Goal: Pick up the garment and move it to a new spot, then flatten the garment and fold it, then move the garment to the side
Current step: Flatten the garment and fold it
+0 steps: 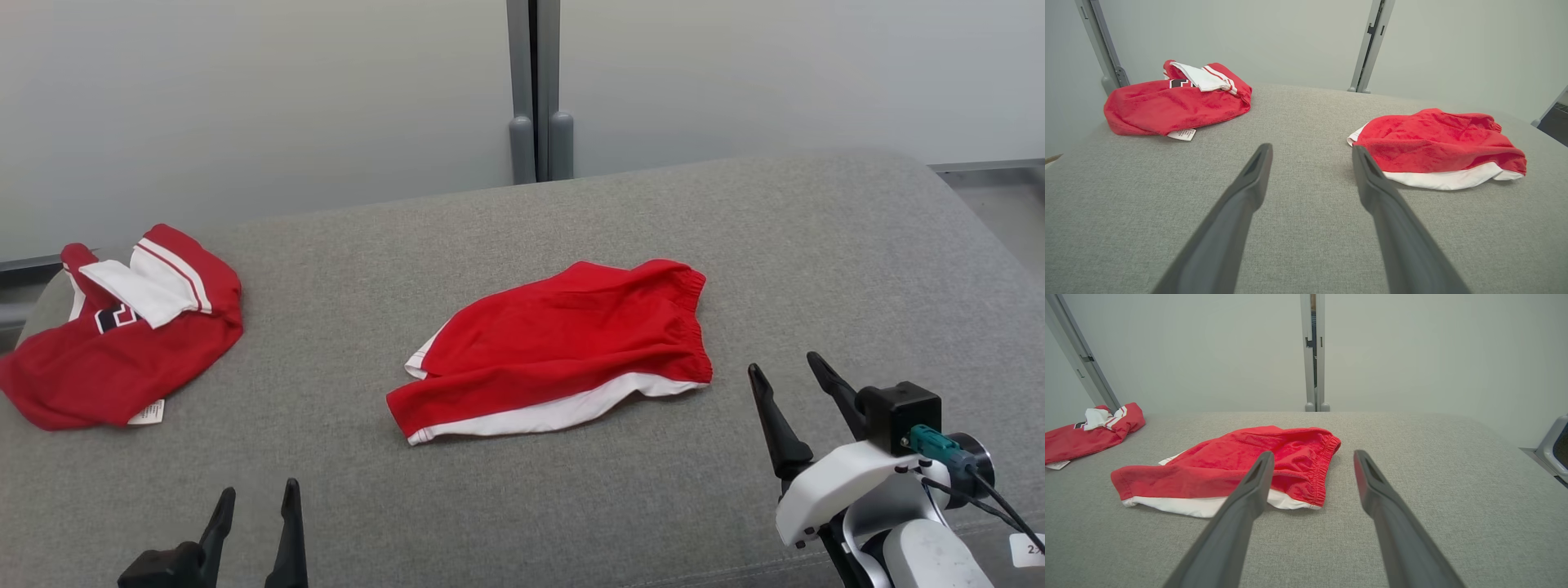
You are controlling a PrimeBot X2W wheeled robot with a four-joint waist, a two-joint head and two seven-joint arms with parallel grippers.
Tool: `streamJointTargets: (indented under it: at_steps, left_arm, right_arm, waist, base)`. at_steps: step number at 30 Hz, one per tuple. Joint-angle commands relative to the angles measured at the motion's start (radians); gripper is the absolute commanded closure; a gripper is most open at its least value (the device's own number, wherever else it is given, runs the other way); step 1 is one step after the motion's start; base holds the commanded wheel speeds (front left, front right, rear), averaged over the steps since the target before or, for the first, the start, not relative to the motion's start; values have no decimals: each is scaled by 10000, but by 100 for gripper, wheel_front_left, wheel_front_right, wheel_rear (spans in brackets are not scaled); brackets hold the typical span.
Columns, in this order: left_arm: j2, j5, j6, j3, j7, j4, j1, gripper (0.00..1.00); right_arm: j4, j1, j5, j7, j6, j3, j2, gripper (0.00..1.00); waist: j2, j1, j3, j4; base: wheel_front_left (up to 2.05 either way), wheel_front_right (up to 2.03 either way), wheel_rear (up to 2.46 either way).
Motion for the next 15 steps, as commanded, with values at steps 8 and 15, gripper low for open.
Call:
streamJointTargets:
  at_steps: [8,15]
  left_arm:
    - [-276,116,-538,-645,546,648,-701,0]
    - [-1044,-50,-1414,-1250,1124,2290,-2086,0]
  right_arm:
    - [173,-73,108,69,-3,251,-186,0]
    - [410,-524,241,84,-3,700,-413,0]
  waist:
    - [0,0,273,-40]
    - [0,0,838,-385]
  base:
    - [0,0,0]
    - [0,0,0]
